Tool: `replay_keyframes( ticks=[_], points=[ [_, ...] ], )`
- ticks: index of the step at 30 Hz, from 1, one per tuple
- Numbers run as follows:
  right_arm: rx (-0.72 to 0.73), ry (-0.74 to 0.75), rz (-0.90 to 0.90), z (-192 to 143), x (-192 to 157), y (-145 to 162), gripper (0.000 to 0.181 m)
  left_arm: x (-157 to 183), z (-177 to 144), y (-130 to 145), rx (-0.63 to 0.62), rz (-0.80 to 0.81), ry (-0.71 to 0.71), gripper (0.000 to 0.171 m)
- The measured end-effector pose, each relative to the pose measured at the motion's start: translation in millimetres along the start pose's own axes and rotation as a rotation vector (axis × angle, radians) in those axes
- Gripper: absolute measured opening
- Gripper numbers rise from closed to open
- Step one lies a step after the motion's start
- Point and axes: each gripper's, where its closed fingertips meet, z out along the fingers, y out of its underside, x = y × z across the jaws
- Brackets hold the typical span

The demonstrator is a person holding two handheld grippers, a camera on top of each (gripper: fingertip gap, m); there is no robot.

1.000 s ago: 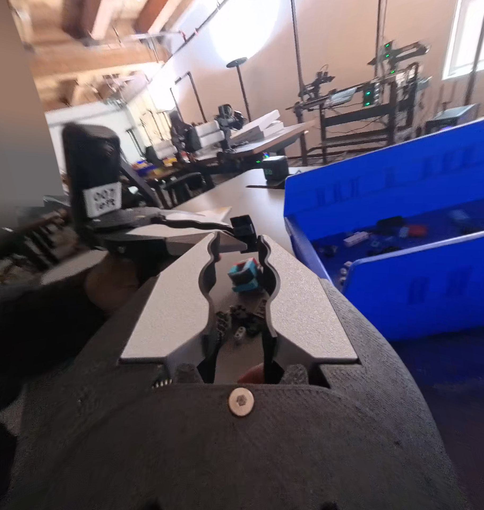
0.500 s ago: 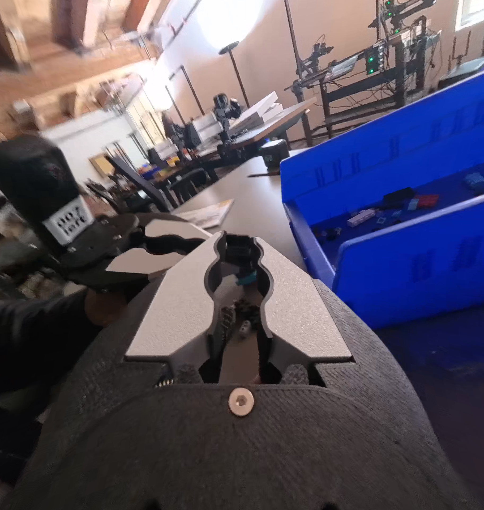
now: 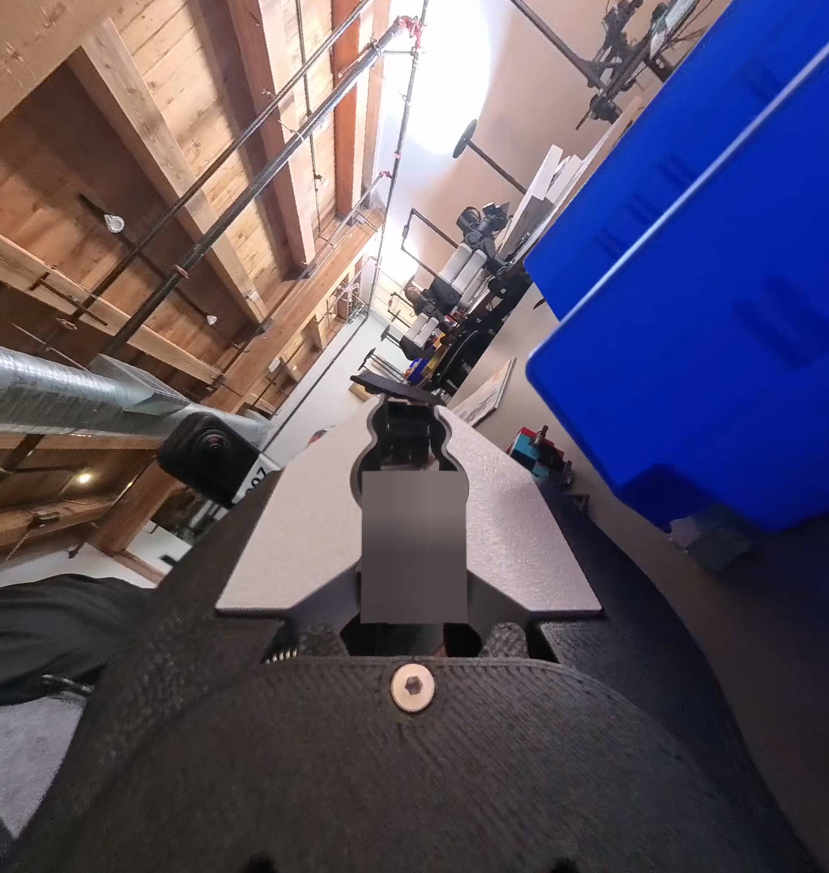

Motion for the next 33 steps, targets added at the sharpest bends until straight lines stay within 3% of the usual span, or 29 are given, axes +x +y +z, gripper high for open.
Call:
replay_keyframes(
  ticks=[9,15,21,33],
  points=[
    [-0.029,-0.001,0.04,1,3,5,0.02,-12,-3,0,0.01,-0.011,-0.058,0.005],
    [-0.018,0.032,0.007,1,0,8,0.031,-21,-9,-4,0.001,0.155,-0.18,0.005],
    [-0.002,0.021,-0.004,3,-5,9,0.029,-15,-9,-7,0.004,0.227,-0.195,0.005],
    [0.006,0.015,-0.049,2,-8,8,0.016,-13,-9,-8,0.014,0.214,-0.187,0.005]
  ],
)
